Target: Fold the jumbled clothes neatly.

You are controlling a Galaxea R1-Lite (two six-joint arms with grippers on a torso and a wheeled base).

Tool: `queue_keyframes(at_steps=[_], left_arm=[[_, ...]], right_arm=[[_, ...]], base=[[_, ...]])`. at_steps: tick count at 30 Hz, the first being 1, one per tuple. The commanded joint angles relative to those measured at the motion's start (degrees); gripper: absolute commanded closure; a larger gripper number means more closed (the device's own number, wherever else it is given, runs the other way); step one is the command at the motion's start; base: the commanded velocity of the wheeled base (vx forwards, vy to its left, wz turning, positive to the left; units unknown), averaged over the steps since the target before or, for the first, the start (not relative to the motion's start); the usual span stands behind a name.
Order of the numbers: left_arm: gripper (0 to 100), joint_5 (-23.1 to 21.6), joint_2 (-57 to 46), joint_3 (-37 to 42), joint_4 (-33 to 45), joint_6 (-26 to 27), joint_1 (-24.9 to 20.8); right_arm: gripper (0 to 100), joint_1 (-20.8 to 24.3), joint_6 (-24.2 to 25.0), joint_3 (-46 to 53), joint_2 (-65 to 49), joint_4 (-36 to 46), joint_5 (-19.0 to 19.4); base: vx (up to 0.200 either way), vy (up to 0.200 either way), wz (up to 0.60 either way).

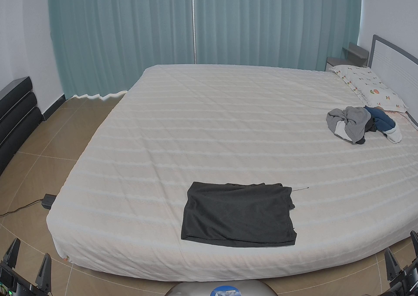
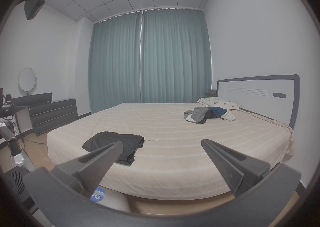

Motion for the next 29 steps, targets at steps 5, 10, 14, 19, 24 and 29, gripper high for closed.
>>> queue_keyframes(at_steps=[5, 10, 14, 19, 24, 29], left_arm=[[0, 0.01, -0.79, 1.01, -0.04, -0.1, 0.02], [0, 0.01, -0.79, 1.01, 0.05, -0.01, 0.02], [0, 0.01, -0.79, 1.01, 0.05, -0.01, 0.02], [0, 0.01, -0.79, 1.01, -0.04, -0.1, 0.02], [0, 0.01, -0.79, 1.01, 0.05, -0.1, 0.02], [0, 0.01, -0.79, 1.01, -0.04, -0.01, 0.02]], right_arm=[[0, 0.02, -0.06, 0.31, -0.73, -0.02, 0.07], [0, 0.02, 0.02, 0.31, -0.73, -0.02, 0.07], [0, 0.02, 0.02, 0.31, -0.73, -0.02, 0.16], [0, 0.02, 0.11, 0.31, -0.73, -0.02, 0.16], [0, 0.02, 0.11, 0.31, -0.73, -0.02, 0.16], [0, 0.02, 0.11, 0.31, -0.73, -0.02, 0.16]], base=[[0.0, 0.0, 0.0], [0.0, 0.0, 0.0], [0.0, 0.0, 0.0], [0.0, 0.0, 0.0], [0.0, 0.0, 0.0], [0.0, 0.0, 0.0]])
